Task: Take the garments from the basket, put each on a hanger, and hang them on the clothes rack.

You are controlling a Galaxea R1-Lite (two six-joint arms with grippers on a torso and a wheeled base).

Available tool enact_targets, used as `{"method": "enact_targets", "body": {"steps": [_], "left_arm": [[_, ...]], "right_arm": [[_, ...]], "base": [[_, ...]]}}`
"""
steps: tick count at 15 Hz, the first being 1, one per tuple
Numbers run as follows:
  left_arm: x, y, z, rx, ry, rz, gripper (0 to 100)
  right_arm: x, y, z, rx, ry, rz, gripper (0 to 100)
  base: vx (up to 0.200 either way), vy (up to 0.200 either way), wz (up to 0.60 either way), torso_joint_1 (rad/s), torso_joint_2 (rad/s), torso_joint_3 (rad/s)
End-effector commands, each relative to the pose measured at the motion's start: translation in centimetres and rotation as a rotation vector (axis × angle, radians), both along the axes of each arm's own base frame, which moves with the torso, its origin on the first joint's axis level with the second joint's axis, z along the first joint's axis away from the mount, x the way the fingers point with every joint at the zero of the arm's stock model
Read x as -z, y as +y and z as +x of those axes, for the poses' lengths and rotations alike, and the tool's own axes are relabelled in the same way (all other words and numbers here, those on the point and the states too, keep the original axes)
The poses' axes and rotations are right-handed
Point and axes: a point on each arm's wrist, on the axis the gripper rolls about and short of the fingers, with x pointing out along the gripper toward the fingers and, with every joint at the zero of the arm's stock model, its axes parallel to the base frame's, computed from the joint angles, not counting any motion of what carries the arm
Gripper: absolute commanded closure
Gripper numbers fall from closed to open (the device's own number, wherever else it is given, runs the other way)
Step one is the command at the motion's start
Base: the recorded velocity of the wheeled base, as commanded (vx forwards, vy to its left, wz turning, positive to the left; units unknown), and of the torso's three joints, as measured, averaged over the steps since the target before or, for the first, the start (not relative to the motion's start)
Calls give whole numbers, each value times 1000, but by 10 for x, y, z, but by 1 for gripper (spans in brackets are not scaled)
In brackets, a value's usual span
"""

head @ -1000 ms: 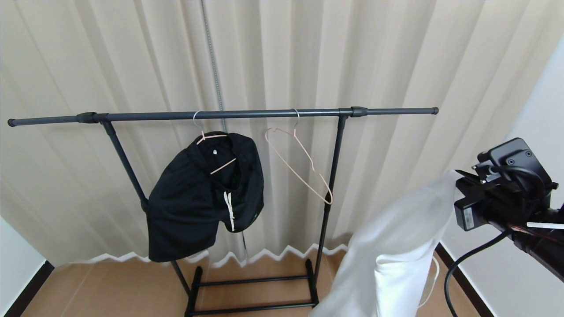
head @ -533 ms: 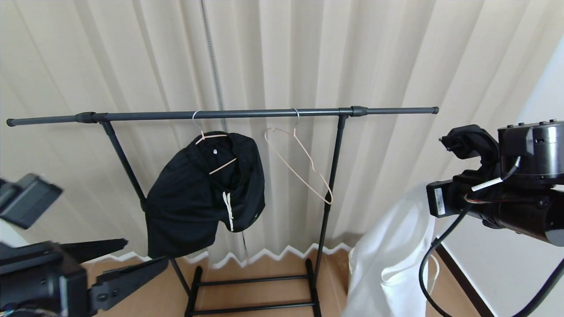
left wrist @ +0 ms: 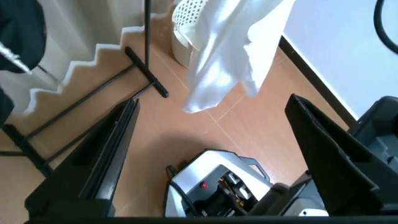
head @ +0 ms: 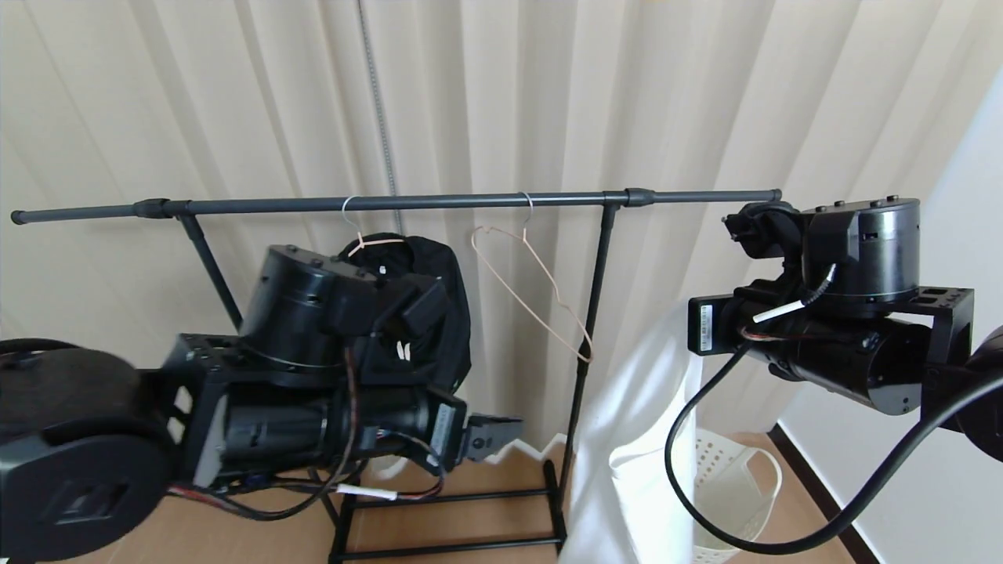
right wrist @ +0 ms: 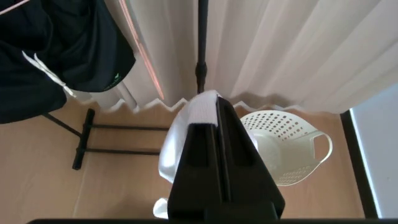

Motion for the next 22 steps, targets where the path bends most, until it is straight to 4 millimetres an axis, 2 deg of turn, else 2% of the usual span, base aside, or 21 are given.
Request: {"method": "enact_targets", "body": {"steps": [1,5,8,15,22], "left_arm": [[20,-49,17,17,47,18,0],[34,-87,31,2,48,24,0],[32,-104,42,-5,59,-28,0],[30,-110,49,19,104,-113,0],[41,-113,67,-12,124,-169,0]], "right_arm": [[-2,4,-3,-7,-11,1,100],[-10,13,-13,-40,-30,38,100],[-13,23,-16,-57,-36,78,100],[-26,40,-25,-90,-50,186,100],[-27,44,-30,-111,-53,197,100]], "base": [[0,0,0,0,0,0],[0,0,0,0,0,0],[0,0,0,0,0,0],[0,0,0,0,0,0],[0,0,0,0,0,0]]}}
